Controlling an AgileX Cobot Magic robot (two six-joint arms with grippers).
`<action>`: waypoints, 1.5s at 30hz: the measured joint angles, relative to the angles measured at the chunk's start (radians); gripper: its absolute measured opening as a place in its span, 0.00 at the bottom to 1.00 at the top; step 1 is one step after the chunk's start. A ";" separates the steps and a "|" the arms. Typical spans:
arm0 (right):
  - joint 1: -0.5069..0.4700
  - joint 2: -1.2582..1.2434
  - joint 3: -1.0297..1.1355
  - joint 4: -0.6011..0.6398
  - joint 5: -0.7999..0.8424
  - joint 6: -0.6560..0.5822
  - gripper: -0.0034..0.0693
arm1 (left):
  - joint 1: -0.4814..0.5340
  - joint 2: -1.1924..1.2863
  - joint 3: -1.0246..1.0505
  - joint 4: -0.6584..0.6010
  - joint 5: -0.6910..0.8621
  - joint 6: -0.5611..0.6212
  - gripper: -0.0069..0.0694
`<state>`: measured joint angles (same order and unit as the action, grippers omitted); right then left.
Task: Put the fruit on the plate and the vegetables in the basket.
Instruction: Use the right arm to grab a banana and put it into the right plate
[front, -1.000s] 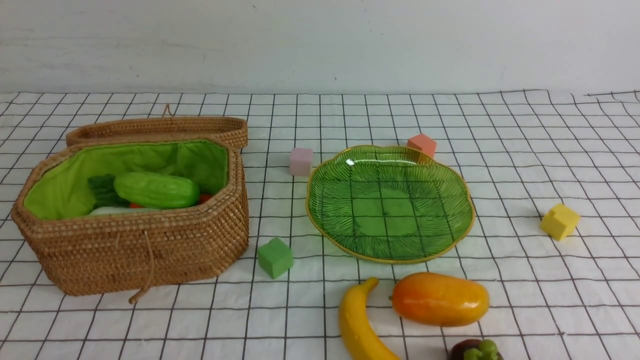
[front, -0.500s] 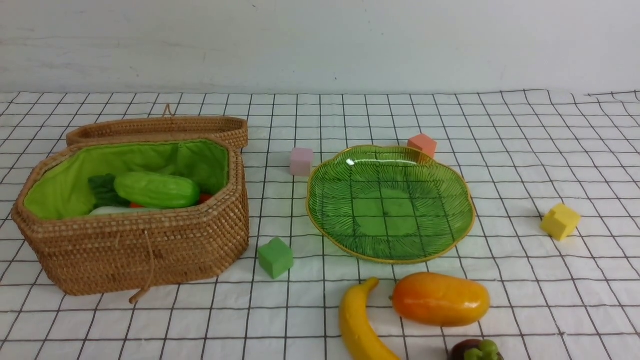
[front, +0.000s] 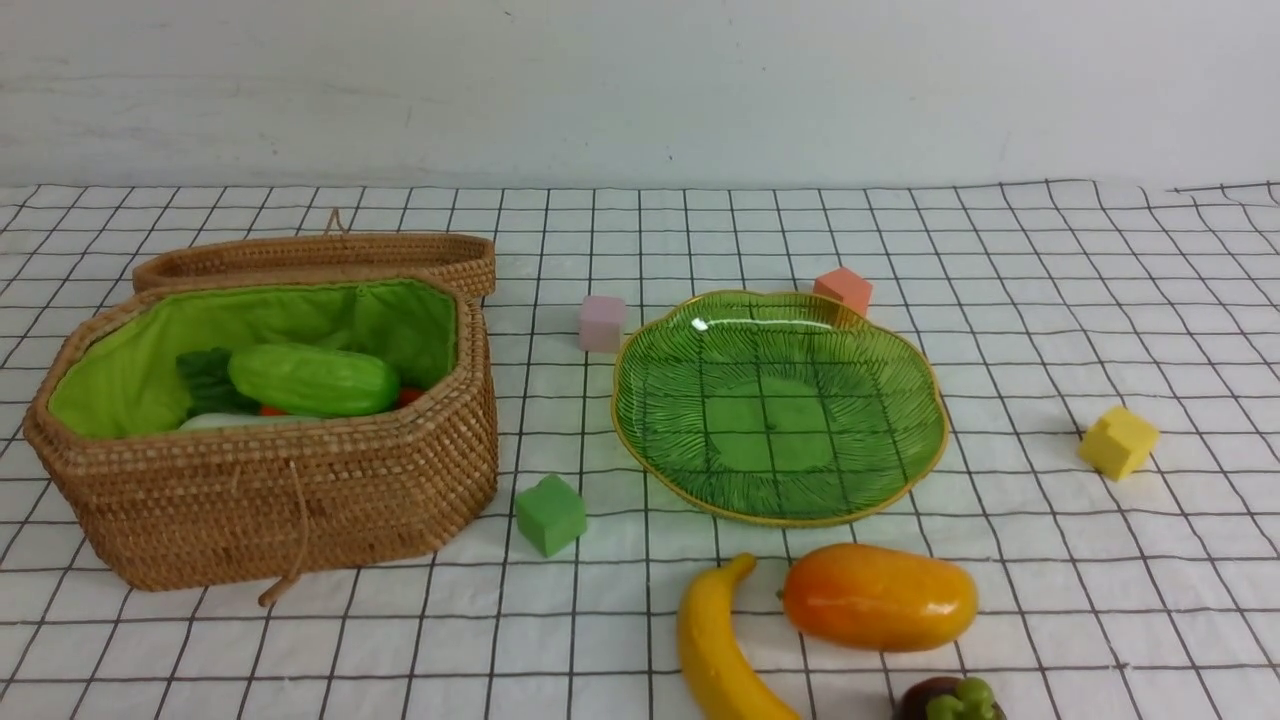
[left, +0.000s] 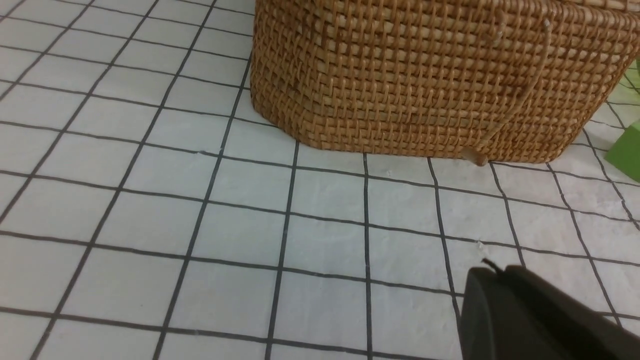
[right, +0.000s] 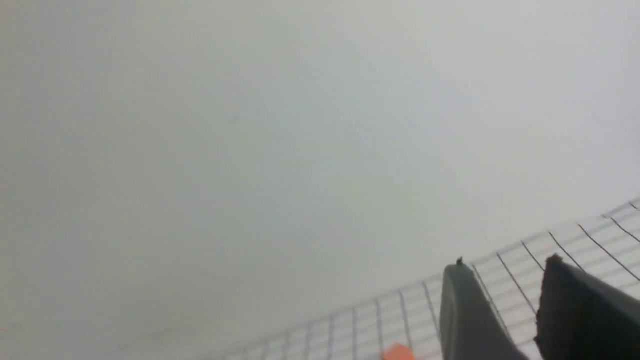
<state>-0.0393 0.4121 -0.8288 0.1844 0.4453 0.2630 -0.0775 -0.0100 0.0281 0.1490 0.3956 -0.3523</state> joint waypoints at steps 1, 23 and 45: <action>0.008 0.069 -0.058 -0.019 0.055 -0.025 0.38 | 0.000 0.000 0.000 0.000 0.000 0.000 0.11; 0.815 1.066 -0.211 0.048 0.435 -0.398 0.92 | 0.000 0.000 0.000 0.000 0.000 0.000 0.12; 0.814 1.392 -0.519 0.137 0.462 -0.304 0.55 | 0.000 0.000 0.000 0.000 0.001 0.000 0.12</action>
<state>0.7745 1.8043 -1.3475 0.3211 0.9072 -0.0408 -0.0775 -0.0100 0.0281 0.1490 0.3966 -0.3523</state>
